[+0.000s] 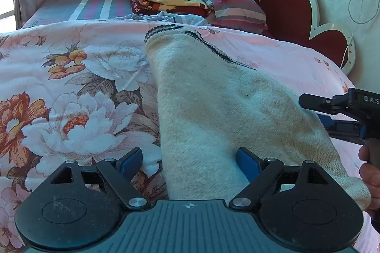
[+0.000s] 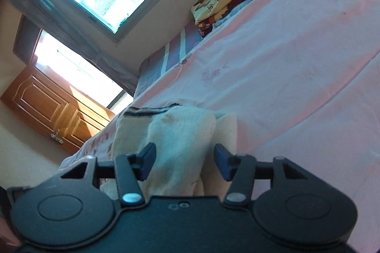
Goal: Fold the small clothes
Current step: 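Open both grippers to release the folded side onto the sweater, then smooth the folded sweater flat with both open grippers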
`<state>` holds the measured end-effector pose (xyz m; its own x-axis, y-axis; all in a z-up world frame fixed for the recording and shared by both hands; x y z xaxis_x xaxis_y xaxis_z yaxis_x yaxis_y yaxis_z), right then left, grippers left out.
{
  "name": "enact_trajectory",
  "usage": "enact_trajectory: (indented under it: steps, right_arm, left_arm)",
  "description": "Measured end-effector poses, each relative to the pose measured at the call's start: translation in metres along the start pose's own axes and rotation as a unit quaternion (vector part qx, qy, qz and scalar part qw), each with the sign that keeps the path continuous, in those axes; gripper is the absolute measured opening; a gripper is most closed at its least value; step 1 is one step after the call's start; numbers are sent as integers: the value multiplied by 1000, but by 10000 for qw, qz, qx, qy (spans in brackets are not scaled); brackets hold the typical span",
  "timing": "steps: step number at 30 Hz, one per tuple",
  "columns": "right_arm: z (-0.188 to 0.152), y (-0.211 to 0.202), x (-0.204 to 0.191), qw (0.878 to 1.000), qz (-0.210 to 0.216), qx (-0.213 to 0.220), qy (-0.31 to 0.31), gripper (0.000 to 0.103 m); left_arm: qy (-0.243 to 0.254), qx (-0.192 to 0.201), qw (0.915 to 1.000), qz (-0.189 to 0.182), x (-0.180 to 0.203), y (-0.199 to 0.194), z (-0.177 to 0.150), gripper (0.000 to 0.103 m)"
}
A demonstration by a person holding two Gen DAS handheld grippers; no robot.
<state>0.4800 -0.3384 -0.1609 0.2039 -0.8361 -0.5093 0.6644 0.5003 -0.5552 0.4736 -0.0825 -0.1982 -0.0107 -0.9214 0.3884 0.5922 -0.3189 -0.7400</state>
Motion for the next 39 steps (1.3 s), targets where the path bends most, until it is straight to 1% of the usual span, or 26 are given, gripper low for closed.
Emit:
enact_trajectory:
  steps: [1, 2, 3, 5, 7, 9, 10, 11, 12, 14, 16, 18, 19, 21, 22, 23, 24, 26, 28, 29, 30, 32, 34, 36, 38, 39]
  right_arm:
    - [2, 1, -2, 9998, -71, 6, -164, 12]
    - [3, -4, -7, 9989, -155, 125, -418, 9]
    - [2, -11, -14, 9974, -159, 243, -659, 8]
    - [-6, -18, -12, 9946, -456, 251, -901, 8]
    - [-21, -9, 7, 9945, -742, -38, -740, 8]
    - [-27, -5, 12, 9950, -747, -119, -658, 9]
    - [-25, -8, 7, 9942, -784, -135, -728, 10]
    - [-21, -14, -1, 9928, -856, -98, -834, 16]
    - [-16, -25, -12, 9898, -952, 9, -1061, 18]
    - [-12, -51, -47, 9814, -817, 279, -1715, 20]
    - [-24, -77, -92, 9631, -491, 343, -2624, 24]
    - [-50, -88, -128, 9334, -294, 220, -3569, 24]
    - [-64, -87, -139, 9202, -219, 63, -3908, 24]
    - [-91, -75, -141, 8999, -264, -348, -4339, 25]
    - [-102, -66, -134, 8912, -490, -575, -4473, 25]
    - [-107, -59, -123, 8894, -664, -752, -4461, 27]
    - [-111, -55, -112, 8947, -677, -908, -4321, 27]
    - [-116, -56, -103, 9093, -564, -876, -4030, 26]
    - [-118, -55, -99, 9140, -562, -815, -3935, 24]
    - [-120, -54, -97, 9172, -546, -767, -3872, 23]
    - [-121, -54, -93, 9235, -507, -707, -3735, 22]
    - [-119, -56, -87, 9380, -415, -627, -3383, 22]
    - [-113, -64, -92, 9407, -460, -625, -3301, 22]
    - [-96, -76, -105, 9455, -384, -270, -3223, 25]
    - [-69, -78, -109, 9491, -469, 45, -3115, 25]
    - [-54, -73, -109, 9502, -596, 147, -3055, 26]
  left_arm:
    - [10, -9, 10000, 5, 0, -1, 0, 86]
    - [28, -16, 10000, 11, 0, -2, 1, 86]
    - [82, -10, 10000, 24, 1, -3, 1, 86]
    - [201, -17, 9998, 40, 4, -4, -1, 86]
    - [193, -67, 9998, 20, 5, -1, -2, 86]
    - [235, -64, 9997, 64, 7, -1, -2, 86]
    - [264, -31, 9996, 100, 7, -4, -1, 86]
    - [258, 39, 9996, 115, 7, -10, 1, 86]
    - [226, 124, 9996, 98, 6, -19, 3, 86]
    - [221, 389, 9990, -59, 4, -44, 4, 86]
    - [278, 586, 9979, -80, -3, -68, -4, 86]
    - [368, 667, 9968, -237, -5, -82, -18, 86]
    - [434, 556, 9973, -204, -5, -80, -26, 86]
    - [575, 439, 9974, -66, -4, -76, -39, 86]
    - [598, 452, 9972, -31, -4, -77, -43, 86]
    - [625, 465, 9970, 8, -4, -79, -47, 86]
    - [635, 461, 9969, 21, -4, -80, -50, 86]
    - [671, 438, 9968, 27, -5, -82, -58, 86]
    - [699, 494, 9963, 23, -7, -82, -62, 86]
    - [647, 497, 9967, 0, -9, -80, -64, 87]
    - [606, 516, 9968, 34, -11, -79, -65, 93]
    - [504, 518, 9974, 15, -14, -77, -66, 94]
    - [454, 528, 9976, 1, -12, -84, -59, 93]
    - [523, 819, 9952, -114, -5, -96, -41, 88]
    - [510, 932, 9938, -326, 5, -96, -17, 79]
    - [535, 950, 9932, -412, 12, -92, -3, 68]
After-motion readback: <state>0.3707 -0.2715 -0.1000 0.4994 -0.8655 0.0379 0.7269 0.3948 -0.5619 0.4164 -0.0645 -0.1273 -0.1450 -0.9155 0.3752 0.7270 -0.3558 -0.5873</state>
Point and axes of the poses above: each gripper's, at about its wrist camera, not at the fingertips, and y roughly the way its jaws point, x to its right, z to its top, the point moved 9 cm from there along y, roughly the way its jaws point, and after that the axes turned 14 degrees about -y, right-handed, at the moved point
